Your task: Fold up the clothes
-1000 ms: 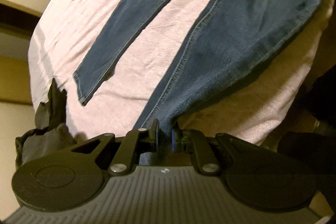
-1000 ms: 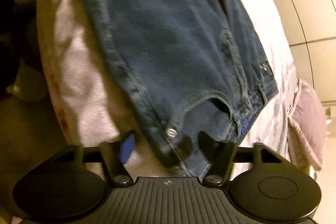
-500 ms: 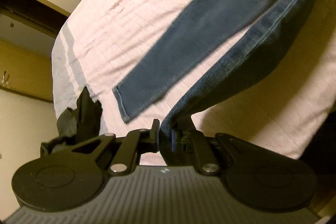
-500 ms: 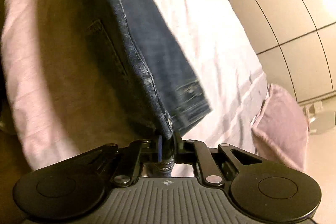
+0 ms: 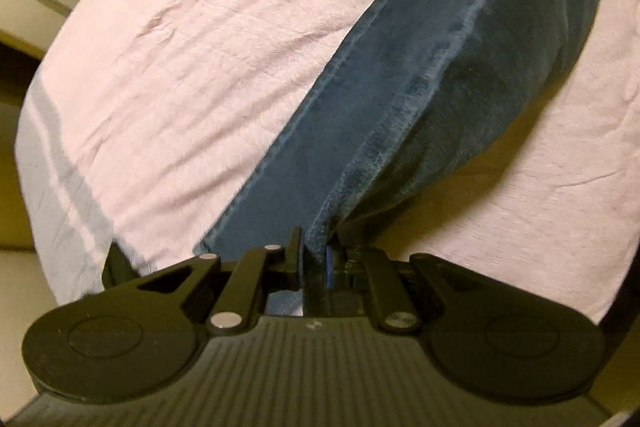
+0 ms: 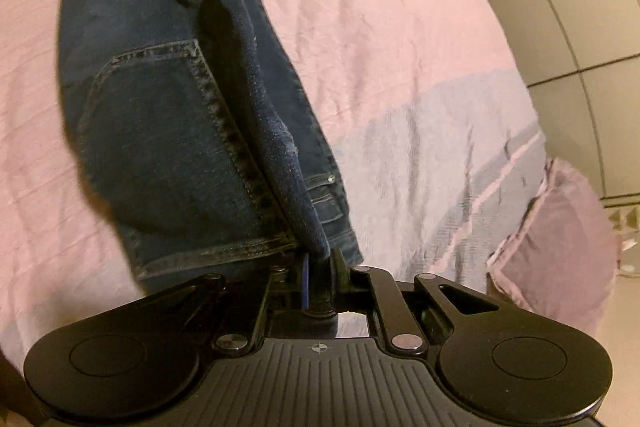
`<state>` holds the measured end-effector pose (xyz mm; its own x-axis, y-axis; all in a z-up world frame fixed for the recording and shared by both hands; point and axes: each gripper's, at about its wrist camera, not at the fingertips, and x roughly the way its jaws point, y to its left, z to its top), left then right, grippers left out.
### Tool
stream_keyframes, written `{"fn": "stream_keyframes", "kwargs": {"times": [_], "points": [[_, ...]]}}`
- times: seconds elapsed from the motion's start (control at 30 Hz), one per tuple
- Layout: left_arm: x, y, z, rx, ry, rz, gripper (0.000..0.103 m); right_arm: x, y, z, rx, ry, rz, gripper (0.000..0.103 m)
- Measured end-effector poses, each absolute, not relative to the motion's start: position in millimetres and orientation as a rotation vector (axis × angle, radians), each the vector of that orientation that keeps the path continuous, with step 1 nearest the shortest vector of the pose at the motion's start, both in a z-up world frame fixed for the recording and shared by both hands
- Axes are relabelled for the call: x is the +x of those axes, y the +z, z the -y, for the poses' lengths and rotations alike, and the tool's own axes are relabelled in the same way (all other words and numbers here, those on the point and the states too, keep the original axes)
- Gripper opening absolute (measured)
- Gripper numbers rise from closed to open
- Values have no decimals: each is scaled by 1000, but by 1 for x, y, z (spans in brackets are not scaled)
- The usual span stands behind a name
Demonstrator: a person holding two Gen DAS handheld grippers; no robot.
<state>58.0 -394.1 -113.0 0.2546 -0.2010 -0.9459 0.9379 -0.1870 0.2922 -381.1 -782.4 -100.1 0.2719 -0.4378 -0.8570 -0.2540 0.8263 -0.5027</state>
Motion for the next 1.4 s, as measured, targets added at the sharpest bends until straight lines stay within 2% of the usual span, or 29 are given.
{"fn": "stream_keyframes", "kwargs": {"times": [0.37,0.63,0.7,0.73,0.8,0.87,0.93,1.03,1.23,1.4], "points": [[122,-172,474,1394,-1201,-928,9,-318,-150,867,-545,1,-1374,7],[134,-232,506,1438,-1135,-993,10,-302,-208,900,-455,39,-1382,7],[134,-243,509,1449,-1106,-997,13,-303,-212,904,-435,13,-1367,8],[133,-248,510,1458,-1089,-996,14,-304,-212,905,-425,-1,-1358,9],[132,-250,511,1475,-1037,-991,21,-306,-205,902,-453,-55,-1340,18],[133,-246,511,1492,-988,-978,24,-308,-195,900,-484,-122,-1317,39],[135,-235,508,1496,-969,-967,24,-312,-183,899,-493,-186,-1290,45],[141,-212,498,1476,-923,-923,25,-314,-165,897,-428,-238,-1250,47],[138,-166,456,1407,-867,-859,40,-310,-143,859,-272,-269,-1148,50],[114,-164,403,1391,-876,-884,50,-291,-146,795,-173,-211,-1101,51]]}}
